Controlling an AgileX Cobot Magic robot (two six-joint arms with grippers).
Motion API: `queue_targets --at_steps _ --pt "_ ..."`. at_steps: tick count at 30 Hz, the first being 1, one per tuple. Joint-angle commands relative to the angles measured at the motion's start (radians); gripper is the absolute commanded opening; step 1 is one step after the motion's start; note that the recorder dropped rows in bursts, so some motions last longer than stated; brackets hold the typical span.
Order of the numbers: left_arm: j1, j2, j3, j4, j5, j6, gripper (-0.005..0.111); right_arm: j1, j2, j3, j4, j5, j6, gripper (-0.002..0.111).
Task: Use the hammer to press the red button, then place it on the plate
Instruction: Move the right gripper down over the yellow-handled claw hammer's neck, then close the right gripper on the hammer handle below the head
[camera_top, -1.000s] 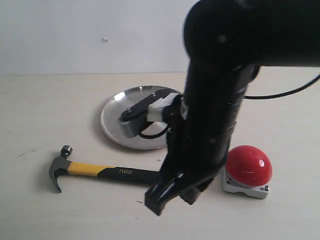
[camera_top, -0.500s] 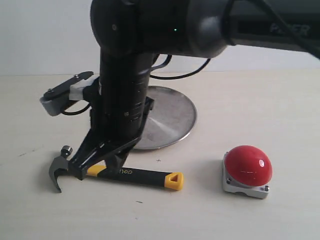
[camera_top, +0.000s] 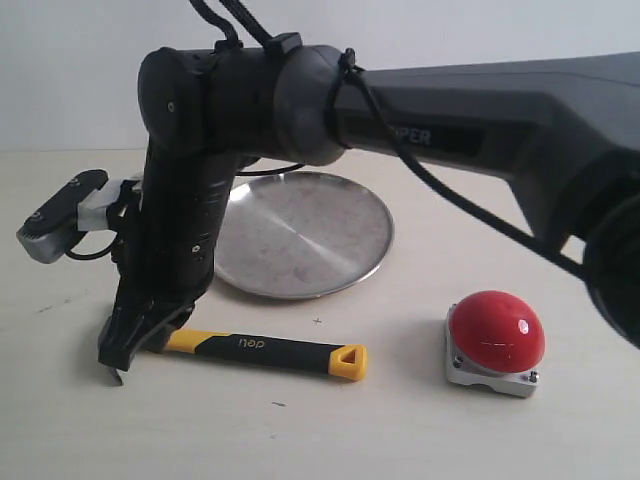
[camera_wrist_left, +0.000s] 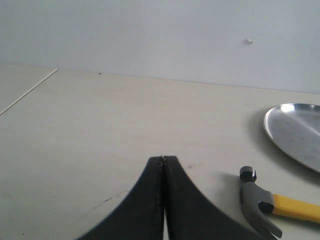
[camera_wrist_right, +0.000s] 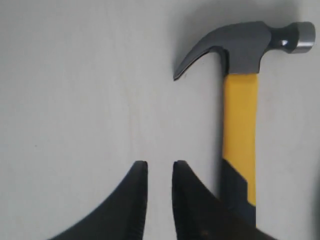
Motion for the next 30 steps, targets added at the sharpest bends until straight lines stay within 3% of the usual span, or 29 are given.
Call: queue_targets --at_steps 1,6,14,20,30 --pt "0.003 -0.007 0.0 -0.005 -0.002 -0.001 0.0 -0.001 0.062 -0.078 -0.031 -0.002 -0.06 0.035" --pt "0.003 -0.007 0.0 -0.005 -0.002 -0.001 0.0 -0.001 0.145 -0.172 -0.137 0.014 -0.062 0.049" --pt "0.003 -0.007 0.0 -0.005 -0.002 -0.001 0.0 -0.001 0.246 -0.288 -0.161 0.052 -0.062 0.049" --pt "0.003 -0.007 0.0 -0.005 -0.002 -0.001 0.0 -0.001 0.318 -0.363 -0.199 0.109 -0.062 0.057" --pt "0.003 -0.007 0.0 -0.005 -0.002 -0.001 0.0 -0.001 0.359 -0.376 -0.211 0.105 -0.062 0.057"
